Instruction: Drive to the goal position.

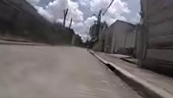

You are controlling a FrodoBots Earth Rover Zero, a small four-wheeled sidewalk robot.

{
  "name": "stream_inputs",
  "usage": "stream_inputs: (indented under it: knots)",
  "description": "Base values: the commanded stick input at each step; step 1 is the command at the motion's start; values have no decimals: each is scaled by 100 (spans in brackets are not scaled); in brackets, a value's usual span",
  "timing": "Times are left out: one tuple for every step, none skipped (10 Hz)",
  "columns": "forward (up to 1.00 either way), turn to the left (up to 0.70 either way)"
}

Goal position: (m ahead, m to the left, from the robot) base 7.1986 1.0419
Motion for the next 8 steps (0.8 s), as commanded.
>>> stream_inputs:
  knots:
    - [100,0]
    - [100,0]
    - [100,0]
    - [100,0]
    - [100,0]
    - [100,0]
    - [100,0]
    - [100,0]
